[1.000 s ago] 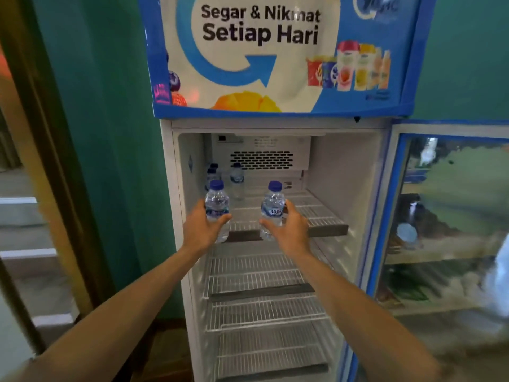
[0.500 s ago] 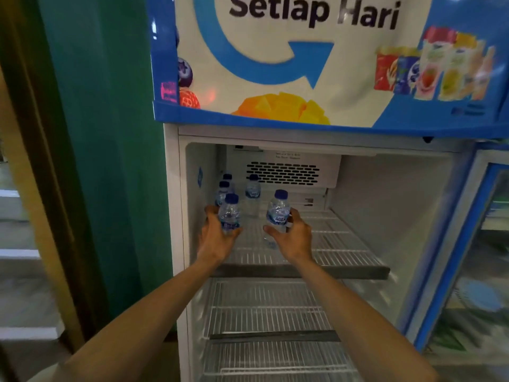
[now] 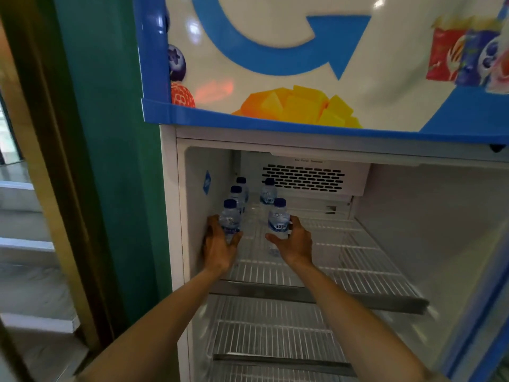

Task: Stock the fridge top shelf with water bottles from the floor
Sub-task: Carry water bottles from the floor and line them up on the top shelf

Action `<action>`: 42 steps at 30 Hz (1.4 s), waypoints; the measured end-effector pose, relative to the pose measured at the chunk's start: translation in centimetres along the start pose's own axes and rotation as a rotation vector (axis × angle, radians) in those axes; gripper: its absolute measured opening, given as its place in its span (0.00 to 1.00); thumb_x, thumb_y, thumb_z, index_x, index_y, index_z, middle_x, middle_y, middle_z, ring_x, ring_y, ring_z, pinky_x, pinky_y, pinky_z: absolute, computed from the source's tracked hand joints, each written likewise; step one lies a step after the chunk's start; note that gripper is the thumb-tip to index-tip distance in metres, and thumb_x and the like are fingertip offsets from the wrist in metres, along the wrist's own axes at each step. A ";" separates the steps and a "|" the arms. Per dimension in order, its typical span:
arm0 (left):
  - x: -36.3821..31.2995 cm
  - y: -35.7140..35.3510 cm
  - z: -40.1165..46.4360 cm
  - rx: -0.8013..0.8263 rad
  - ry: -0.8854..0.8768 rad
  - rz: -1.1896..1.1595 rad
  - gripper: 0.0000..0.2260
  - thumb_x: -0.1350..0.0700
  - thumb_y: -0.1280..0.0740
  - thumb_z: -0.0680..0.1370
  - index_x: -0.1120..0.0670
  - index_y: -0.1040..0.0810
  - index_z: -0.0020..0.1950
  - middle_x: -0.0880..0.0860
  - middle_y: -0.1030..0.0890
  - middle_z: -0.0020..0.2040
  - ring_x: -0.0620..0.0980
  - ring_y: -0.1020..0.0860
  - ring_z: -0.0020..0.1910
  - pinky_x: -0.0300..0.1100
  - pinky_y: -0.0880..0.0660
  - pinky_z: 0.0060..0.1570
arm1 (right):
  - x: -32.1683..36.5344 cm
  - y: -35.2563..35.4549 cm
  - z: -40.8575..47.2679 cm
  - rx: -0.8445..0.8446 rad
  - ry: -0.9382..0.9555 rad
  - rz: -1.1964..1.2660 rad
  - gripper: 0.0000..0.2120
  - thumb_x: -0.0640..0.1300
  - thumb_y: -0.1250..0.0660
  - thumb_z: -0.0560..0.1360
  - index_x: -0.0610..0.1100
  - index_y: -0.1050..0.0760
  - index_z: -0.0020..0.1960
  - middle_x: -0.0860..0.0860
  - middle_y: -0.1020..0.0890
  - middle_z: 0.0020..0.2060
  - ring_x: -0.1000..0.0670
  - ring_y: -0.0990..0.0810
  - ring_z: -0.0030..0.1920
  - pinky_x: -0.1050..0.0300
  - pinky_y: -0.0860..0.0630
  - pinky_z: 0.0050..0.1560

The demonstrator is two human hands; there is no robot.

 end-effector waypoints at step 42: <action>3.5 -2.0 -0.2 0.062 0.048 0.183 0.29 0.56 0.24 0.71 0.58 0.35 0.65 0.58 0.25 0.64 0.57 0.25 0.62 0.44 0.27 0.60 | -4.7 -7.5 6.5 0.251 -0.096 -0.155 0.38 0.52 0.18 0.63 0.41 0.30 0.65 0.43 0.21 0.60 0.44 0.22 0.58 0.51 0.21 0.54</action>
Point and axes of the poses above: each hand's wrist, its own z-axis towards the middle knuckle, its own y-axis out of the back of the hand, x = y × z, the point moved 7 cm from there along z, towards the middle knuckle
